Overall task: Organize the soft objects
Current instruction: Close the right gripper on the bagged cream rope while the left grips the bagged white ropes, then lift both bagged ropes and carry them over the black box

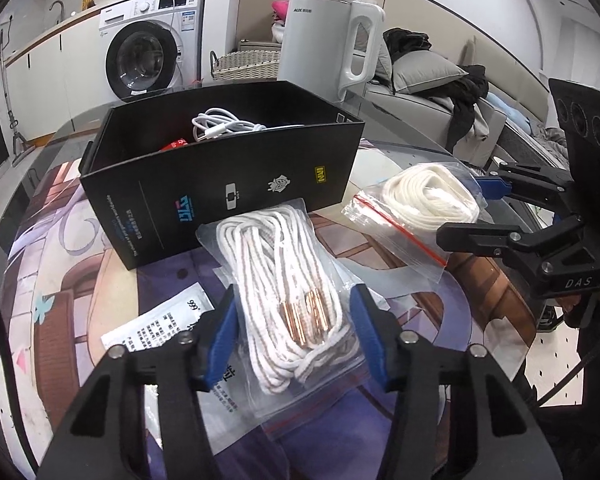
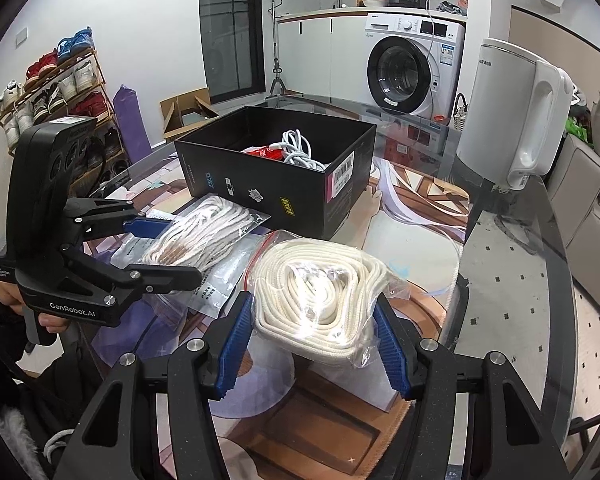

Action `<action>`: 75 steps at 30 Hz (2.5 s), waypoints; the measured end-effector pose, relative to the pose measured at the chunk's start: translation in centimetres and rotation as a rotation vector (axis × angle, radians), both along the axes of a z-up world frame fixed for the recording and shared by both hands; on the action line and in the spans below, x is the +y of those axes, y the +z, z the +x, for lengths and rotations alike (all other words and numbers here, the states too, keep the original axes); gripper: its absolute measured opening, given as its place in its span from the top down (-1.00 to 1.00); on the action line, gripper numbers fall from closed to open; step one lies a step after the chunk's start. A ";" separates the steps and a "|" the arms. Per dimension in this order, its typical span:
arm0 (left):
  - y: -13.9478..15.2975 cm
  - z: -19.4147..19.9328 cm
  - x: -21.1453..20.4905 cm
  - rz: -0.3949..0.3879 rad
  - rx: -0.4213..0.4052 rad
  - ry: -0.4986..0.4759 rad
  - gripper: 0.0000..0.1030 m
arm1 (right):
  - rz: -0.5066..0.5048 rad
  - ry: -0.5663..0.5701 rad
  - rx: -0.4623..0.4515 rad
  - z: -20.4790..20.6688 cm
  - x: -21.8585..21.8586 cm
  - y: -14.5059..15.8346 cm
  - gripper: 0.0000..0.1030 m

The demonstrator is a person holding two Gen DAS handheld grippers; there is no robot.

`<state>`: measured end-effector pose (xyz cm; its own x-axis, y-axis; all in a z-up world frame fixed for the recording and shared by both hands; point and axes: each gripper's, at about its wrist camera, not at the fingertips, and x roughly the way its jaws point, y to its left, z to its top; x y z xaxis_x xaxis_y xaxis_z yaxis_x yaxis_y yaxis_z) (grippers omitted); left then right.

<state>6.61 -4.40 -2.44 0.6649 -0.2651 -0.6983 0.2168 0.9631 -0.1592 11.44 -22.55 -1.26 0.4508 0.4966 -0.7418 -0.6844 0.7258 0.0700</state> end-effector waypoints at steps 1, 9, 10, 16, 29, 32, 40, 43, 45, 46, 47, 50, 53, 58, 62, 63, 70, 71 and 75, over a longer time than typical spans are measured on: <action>0.1 -0.1 0.1 -0.002 -0.004 -0.001 0.09 | 0.000 0.000 -0.001 0.0 0.0 0.0 -0.15; 0.6 -0.6 0.3 0.009 -0.025 -0.025 0.30 | 0.014 -0.004 -0.009 0.0 -0.2 0.3 -0.14; 0.6 -0.6 0.3 0.009 -0.026 -0.027 0.31 | 0.017 -0.005 -0.011 0.0 -0.3 0.3 -0.14; 1.4 -0.9 0.6 0.002 -0.049 -0.027 0.31 | 0.036 -0.008 -0.025 -0.1 -0.7 1.0 -0.14; 3.9 -1.9 1.9 -0.022 -0.124 -0.007 0.31 | 0.084 -0.021 -0.050 -0.4 -1.1 2.3 -0.14; 4.5 -1.9 2.2 -0.025 -0.140 0.001 0.31 | 0.098 -0.026 -0.058 -0.6 -1.2 2.7 -0.14; 5.6 -1.9 3.5 -0.026 -0.174 0.035 0.31 | 0.133 -0.066 -0.078 -0.5 -1.4 3.8 -0.15; 5.9 -2.0 4.0 -0.027 -0.187 0.048 0.31 | 0.151 -0.081 -0.079 -0.4 -1.3 4.1 -0.15; 6.1 -1.9 4.1 -0.028 -0.196 0.055 0.31 | 0.158 -0.086 -0.078 -0.3 -1.0 4.2 -0.14; 6.2 -1.9 4.3 -0.028 -0.200 0.059 0.31 | 0.162 -0.091 -0.079 -0.3 -0.9 4.2 -0.14; 6.3 -1.8 4.4 -0.030 -0.205 0.063 0.31 | 0.164 -0.094 -0.078 -0.2 -0.7 4.3 -0.14; 6.7 -1.3 4.9 -0.037 -0.215 0.077 0.31 | 0.164 -0.098 -0.081 0.2 -0.3 4.5 -0.15; 7.0 -0.7 5.3 -0.040 -0.224 0.090 0.31 | 0.163 -0.103 -0.088 0.7 0.3 4.9 -0.14; 7.3 0.4 5.7 -0.029 -0.230 0.108 0.31 | 0.147 -0.098 -0.113 1.6 1.6 5.7 -0.14; 7.4 1.1 5.7 -0.019 -0.228 0.118 0.31 | 0.150 -0.102 -0.125 2.3 2.4 6.3 -0.14; 7.5 1.4 5.8 -0.016 -0.228 0.122 0.31 | 0.149 -0.101 -0.127 2.4 2.5 6.4 -0.14; 7.9 2.8 5.7 0.005 -0.229 0.141 0.31 | 0.132 -0.095 -0.143 3.5 3.9 6.9 -0.14; 7.9 2.9 5.7 0.008 -0.228 0.143 0.31 | 0.126 -0.094 -0.148 3.5 4.1 6.9 -0.14; 7.7 3.6 5.9 0.016 -0.221 0.157 0.30 | 0.102 -0.088 -0.163 3.9 5.0 6.7 -0.14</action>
